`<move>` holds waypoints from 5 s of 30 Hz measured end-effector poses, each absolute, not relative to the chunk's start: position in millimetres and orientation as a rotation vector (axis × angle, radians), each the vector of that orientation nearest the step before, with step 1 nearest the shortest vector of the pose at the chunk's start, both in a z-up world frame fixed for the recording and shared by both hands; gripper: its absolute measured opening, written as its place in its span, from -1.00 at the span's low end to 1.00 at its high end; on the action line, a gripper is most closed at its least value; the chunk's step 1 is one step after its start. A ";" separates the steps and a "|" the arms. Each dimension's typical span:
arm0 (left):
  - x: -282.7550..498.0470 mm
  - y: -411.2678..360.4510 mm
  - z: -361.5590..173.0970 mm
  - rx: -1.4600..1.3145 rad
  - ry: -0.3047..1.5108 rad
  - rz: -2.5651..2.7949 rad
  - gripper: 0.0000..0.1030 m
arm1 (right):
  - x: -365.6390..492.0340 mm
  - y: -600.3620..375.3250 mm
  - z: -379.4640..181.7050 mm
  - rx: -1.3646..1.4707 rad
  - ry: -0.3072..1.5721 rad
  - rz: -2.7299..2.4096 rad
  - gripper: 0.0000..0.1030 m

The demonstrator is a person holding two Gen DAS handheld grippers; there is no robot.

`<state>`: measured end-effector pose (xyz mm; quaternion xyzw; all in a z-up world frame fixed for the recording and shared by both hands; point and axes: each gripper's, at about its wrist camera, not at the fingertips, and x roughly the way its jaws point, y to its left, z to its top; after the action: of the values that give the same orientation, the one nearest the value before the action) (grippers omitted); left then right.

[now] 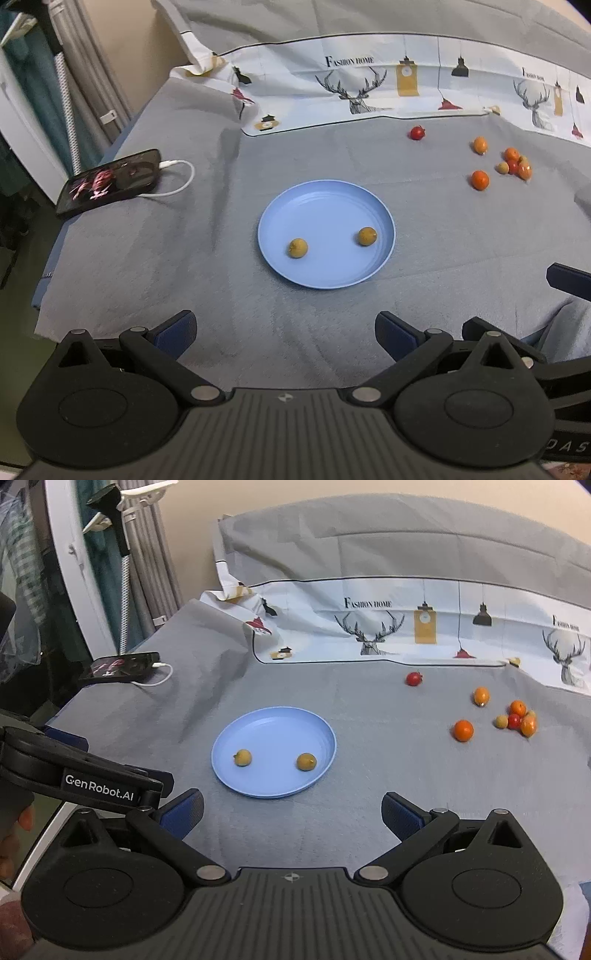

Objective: Organize fruits
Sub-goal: 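Lift both tools back from the plate, then grasp the wrapped orange with the right tool while the left grasps a tangerine, then carry both oranges onto the blue plate and open both tools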

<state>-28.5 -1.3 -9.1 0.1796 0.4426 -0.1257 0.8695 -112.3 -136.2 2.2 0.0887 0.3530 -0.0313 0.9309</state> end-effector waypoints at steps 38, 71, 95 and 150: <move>28.2 -180.4 -55.6 0.537 0.984 -0.458 0.99 | -100.5 -292.8 -36.8 0.370 0.703 -0.383 0.98; 152.3 -391.7 -191.0 0.485 0.996 -0.684 -0.26 | 49.2 -520.7 -189.3 0.145 0.737 -0.592 -0.29; 17.9 -104.5 -1.9 0.294 0.959 -0.517 -0.26 | -105.3 -278.9 -8.6 0.274 0.593 -0.148 -0.29; 7.3 45.5 -11.4 0.145 0.983 -0.367 -0.26 | -96.3 -119.0 2.9 0.083 0.746 0.027 -0.29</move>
<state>7.3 45.5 -11.4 0.0691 0.4690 -0.1750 0.8629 -96.3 -119.0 2.9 0.0405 0.3645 0.0130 0.9302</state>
